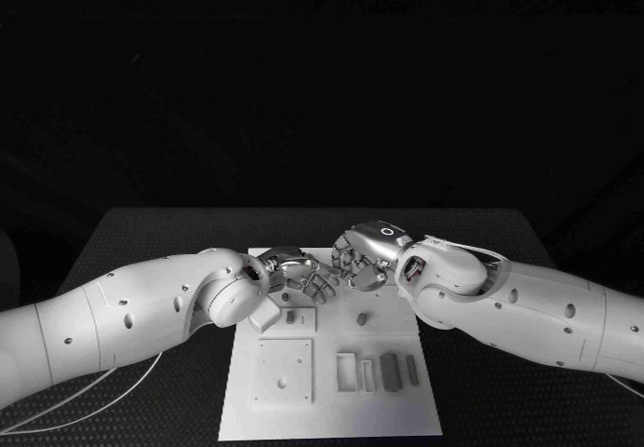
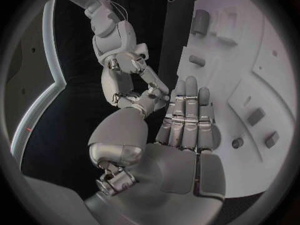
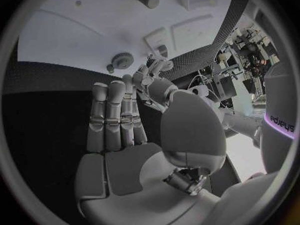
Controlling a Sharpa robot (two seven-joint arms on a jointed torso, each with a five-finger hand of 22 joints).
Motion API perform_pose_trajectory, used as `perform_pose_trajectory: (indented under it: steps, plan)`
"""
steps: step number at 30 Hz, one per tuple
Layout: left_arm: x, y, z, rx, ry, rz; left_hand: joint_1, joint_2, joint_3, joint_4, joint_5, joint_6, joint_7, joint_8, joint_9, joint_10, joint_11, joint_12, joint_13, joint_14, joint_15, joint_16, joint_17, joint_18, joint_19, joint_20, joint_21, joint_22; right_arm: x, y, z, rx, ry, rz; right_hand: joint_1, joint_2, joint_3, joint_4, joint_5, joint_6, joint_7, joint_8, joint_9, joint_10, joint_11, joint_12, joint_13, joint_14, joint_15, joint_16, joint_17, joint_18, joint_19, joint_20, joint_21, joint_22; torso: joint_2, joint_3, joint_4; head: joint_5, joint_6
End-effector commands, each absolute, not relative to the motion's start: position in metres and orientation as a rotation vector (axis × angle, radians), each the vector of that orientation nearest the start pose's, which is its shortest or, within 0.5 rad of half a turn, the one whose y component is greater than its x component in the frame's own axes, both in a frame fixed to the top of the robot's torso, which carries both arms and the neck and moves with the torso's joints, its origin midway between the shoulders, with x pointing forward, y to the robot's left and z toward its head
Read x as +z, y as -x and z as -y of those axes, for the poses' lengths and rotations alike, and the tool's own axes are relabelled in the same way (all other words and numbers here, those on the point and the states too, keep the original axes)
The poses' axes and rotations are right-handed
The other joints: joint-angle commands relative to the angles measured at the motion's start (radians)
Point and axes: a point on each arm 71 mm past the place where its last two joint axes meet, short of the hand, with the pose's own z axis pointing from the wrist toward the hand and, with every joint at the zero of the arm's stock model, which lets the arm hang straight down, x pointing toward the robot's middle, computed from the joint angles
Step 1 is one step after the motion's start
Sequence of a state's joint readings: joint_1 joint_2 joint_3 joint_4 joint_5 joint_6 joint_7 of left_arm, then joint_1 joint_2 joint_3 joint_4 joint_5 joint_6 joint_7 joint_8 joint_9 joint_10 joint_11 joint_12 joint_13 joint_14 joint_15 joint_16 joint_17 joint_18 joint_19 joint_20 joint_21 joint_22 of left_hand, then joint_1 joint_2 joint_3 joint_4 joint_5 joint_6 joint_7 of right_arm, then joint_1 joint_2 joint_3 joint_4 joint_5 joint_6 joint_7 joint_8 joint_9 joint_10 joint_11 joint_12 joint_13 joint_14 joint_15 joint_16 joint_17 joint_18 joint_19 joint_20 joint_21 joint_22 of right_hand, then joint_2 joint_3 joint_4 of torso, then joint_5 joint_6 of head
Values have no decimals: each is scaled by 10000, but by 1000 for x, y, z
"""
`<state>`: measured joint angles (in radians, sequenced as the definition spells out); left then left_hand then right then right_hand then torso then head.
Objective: Assemble the parts on the task board
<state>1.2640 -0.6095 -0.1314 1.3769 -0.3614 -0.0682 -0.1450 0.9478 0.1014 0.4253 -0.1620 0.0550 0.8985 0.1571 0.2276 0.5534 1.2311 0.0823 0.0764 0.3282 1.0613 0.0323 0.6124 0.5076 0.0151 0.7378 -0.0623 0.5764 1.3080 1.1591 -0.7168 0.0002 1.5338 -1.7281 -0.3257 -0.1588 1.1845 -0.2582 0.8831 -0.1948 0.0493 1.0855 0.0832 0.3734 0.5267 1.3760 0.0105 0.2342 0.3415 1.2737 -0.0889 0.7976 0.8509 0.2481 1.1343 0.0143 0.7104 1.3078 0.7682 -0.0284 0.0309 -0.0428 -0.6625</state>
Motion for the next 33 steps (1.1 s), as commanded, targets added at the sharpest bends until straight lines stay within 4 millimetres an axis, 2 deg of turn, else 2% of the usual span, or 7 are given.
perform_pose_trajectory:
  steps: [1,7,11,14,22,33]
  plan:
    - [-217,-494,-117,-12520,7319,-21944,132,-14,120,14,-50,20,-19,43,-15,-31,-12,-22,-12,3,44,-48,26,116,-1,9,-18,211,-181,-474,129,6361,4120,-15368,-33,29,57,19,-4,73,9,61,10,74,3,36,19,76,-15,28,13,137,62,11,58,57,-1,-1,-7,8,-3]
    - [-217,-493,-117,-12527,7317,-21937,300,52,381,56,-52,29,-47,69,-9,-31,-32,-20,-12,7,49,-80,91,98,-14,12,-1,218,-181,-474,129,6378,4134,-15391,-34,29,60,18,-5,73,9,60,12,74,3,35,24,77,-15,26,15,137,62,10,58,58,1,-1,-2,-1,-22]
    - [-217,-494,-117,-12493,7346,-21914,551,42,808,97,-57,129,-141,168,46,8,-80,-2,1,31,47,-104,175,77,-7,13,39,224,-182,-474,129,6358,4130,-15443,-35,31,62,18,-4,73,9,59,14,73,3,34,28,78,-15,25,16,137,63,10,59,59,1,2,3,6,-21]
    - [-217,-494,-117,-12532,7317,-21928,556,24,873,133,-57,133,-152,184,60,6,-83,-4,1,32,51,-115,197,67,-10,16,49,224,-182,-474,130,6360,4123,-15471,-37,30,63,18,-5,72,9,59,15,73,3,34,30,78,-15,25,17,137,63,9,59,59,-1,-1,2,2,-28]
    - [-217,-494,-118,-12576,7543,-21826,431,219,1059,419,-58,168,-222,263,131,5,-111,-8,7,-6,74,-185,276,35,-74,31,69,225,-182,-474,129,6379,4143,-15483,-40,32,66,16,-5,71,10,57,19,70,3,32,39,79,-15,22,19,137,63,8,59,62,2,5,-5,16,-41]
    - [-217,-495,-118,-12479,7600,-21701,443,336,1211,397,-58,315,-231,432,290,174,-137,91,69,-11,74,-229,373,37,-137,29,122,233,-182,-474,130,6462,4030,-15431,-45,32,71,15,-5,66,12,51,23,64,5,26,50,78,-14,17,23,137,62,7,58,64,-3,2,-8,30,-51]
